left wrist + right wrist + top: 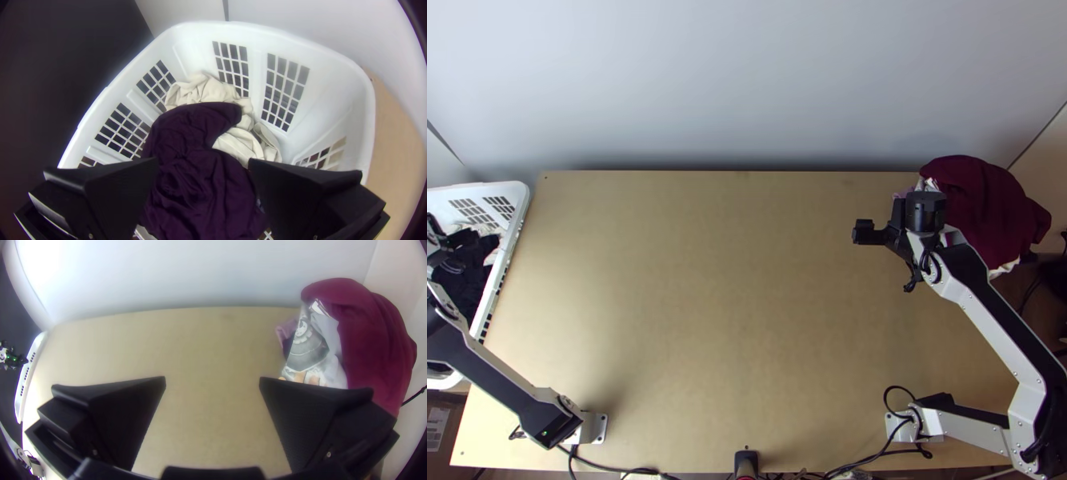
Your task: Fold the t-shirt
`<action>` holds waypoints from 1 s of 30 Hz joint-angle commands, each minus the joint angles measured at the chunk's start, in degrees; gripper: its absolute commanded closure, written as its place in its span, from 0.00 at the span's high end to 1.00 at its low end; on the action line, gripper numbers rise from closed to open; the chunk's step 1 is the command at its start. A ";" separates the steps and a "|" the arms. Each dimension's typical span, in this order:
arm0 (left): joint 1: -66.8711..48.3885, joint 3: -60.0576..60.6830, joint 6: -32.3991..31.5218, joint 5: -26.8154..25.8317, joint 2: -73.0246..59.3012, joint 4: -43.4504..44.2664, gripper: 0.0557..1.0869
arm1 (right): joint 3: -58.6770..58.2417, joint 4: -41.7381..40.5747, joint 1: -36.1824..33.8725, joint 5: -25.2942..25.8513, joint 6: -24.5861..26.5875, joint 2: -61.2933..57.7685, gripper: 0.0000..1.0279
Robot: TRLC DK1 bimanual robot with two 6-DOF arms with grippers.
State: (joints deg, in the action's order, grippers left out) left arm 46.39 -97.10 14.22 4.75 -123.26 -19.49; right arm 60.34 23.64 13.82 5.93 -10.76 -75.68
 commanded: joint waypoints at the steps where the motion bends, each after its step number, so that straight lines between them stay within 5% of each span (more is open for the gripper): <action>1: 2.56 -12.15 1.78 -0.10 -12.35 -3.01 0.95 | -0.31 0.80 -0.03 0.13 1.36 0.01 0.95; 14: 3.44 -28.50 3.45 -0.18 -31.25 -9.43 0.95 | -0.22 1.85 1.73 0.13 2.41 -0.17 0.95; 27: 2.74 -29.20 1.87 -1.41 -35.47 -12.24 0.94 | 2.86 2.99 1.82 1.27 3.73 -2.81 0.95; 28: 2.83 -29.29 1.16 -1.85 -35.38 -12.33 0.86 | 2.95 2.99 1.91 1.27 3.73 -2.98 0.95; 30: 3.09 -29.20 -0.07 -3.70 -34.77 -12.24 0.48 | 2.95 2.99 2.00 1.36 3.73 -3.16 0.95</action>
State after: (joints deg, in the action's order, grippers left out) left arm 49.32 -125.71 16.36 3.79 -157.47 -30.57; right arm 62.22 26.44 15.55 7.01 -7.42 -77.67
